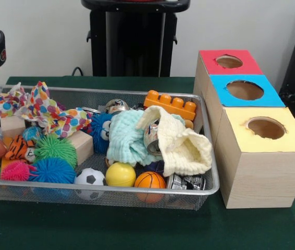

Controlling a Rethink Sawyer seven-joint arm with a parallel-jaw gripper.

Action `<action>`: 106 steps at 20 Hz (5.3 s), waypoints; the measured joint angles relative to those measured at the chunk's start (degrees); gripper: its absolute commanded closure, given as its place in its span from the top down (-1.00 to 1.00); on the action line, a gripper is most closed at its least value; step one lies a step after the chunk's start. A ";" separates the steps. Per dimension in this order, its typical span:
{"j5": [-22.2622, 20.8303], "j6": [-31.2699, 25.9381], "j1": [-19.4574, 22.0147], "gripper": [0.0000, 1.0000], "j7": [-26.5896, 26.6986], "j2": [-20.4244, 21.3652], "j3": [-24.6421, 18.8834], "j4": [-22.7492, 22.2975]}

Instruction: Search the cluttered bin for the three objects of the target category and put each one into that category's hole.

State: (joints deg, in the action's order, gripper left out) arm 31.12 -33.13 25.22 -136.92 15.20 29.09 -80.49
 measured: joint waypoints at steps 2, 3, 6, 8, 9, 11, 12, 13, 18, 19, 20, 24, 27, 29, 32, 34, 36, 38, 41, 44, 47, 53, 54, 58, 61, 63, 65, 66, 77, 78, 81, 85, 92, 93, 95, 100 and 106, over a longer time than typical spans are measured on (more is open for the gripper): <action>0.00 0.79 0.14 1.00 0.00 -0.19 0.00 0.00; 0.00 1.57 0.20 1.00 0.00 -0.35 0.00 0.00; 0.01 3.41 0.24 1.00 0.00 -0.75 0.00 0.01; 0.01 4.76 0.25 1.00 0.00 -1.12 -0.03 0.00; 0.01 5.56 0.29 1.00 0.00 -1.35 -0.14 0.01; -0.02 6.87 0.42 1.00 0.00 -1.54 -0.51 -0.03; -0.02 6.92 0.44 1.00 0.00 -1.51 -0.56 -0.06; -0.02 6.98 0.47 1.00 0.00 -1.48 -0.62 -0.10; -0.02 6.94 0.81 1.00 0.00 -1.29 -1.04 -0.13; -0.02 6.94 0.88 1.00 0.00 -1.24 -1.13 -0.15; -0.02 6.94 1.02 1.00 0.00 -1.16 -1.29 -0.20; -0.04 6.93 1.45 1.00 0.00 -0.90 -1.80 -0.32; -0.02 6.92 1.73 1.00 0.00 -0.74 -2.14 -0.38; -0.02 6.92 2.01 1.00 0.00 -0.57 -2.47 -0.46; -0.02 6.95 2.15 1.00 0.00 -0.42 -2.71 -0.59; -0.01 6.99 2.14 1.00 0.00 -0.38 -2.71 -0.67; 0.00 7.01 2.14 1.00 0.00 -0.34 -2.72 -0.76; 0.01 7.11 2.10 1.00 0.00 -0.29 -2.73 -0.86; 0.00 7.39 2.01 1.00 0.00 -0.28 -2.73 -0.97; 0.02 7.89 1.91 1.00 0.00 -0.21 -2.74 -1.25; 0.02 8.53 1.81 1.00 0.00 -0.11 -2.81 -1.58; 0.45 9.22 1.66 1.00 0.00 0.01 -2.89 -2.09; 0.66 9.44 1.64 1.00 0.00 0.05 -2.94 -2.26; 1.16 9.93 1.54 1.00 0.00 0.12 -2.98 -2.67; 1.64 10.44 1.35 1.00 0.00 0.12 -2.96 -2.98; 1.89 10.66 1.24 1.00 0.00 0.12 -2.96 -3.12; 2.11 10.72 1.14 1.00 0.00 0.11 -2.97 -3.19; 2.23 10.71 1.05 1.00 0.00 0.09 -3.00 -3.20; 2.15 8.40 -1.67 1.00 0.00 0.09 -2.36 -3.20; 2.14 7.11 -2.07 1.00 0.00 0.17 -1.89 -3.21; 2.14 4.59 -2.62 1.00 0.00 0.35 -1.15 -3.20; 2.14 3.05 -2.70 1.00 0.00 0.43 -1.03 -3.20; 2.15 3.03 -2.50 1.00 0.00 -0.21 -1.05 -3.19; 2.15 3.03 -2.39 1.00 0.00 -0.41 -1.06 -3.19; 2.22 3.04 -2.17 1.00 0.00 -0.80 -1.07 -3.13; 2.33 3.60 -1.80 1.00 0.00 -1.10 -1.41 -3.00; 2.47 5.41 -1.25 1.00 0.00 -1.64 -2.14 -2.61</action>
State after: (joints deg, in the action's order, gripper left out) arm 33.59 -27.72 23.97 -136.92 13.56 26.95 -83.10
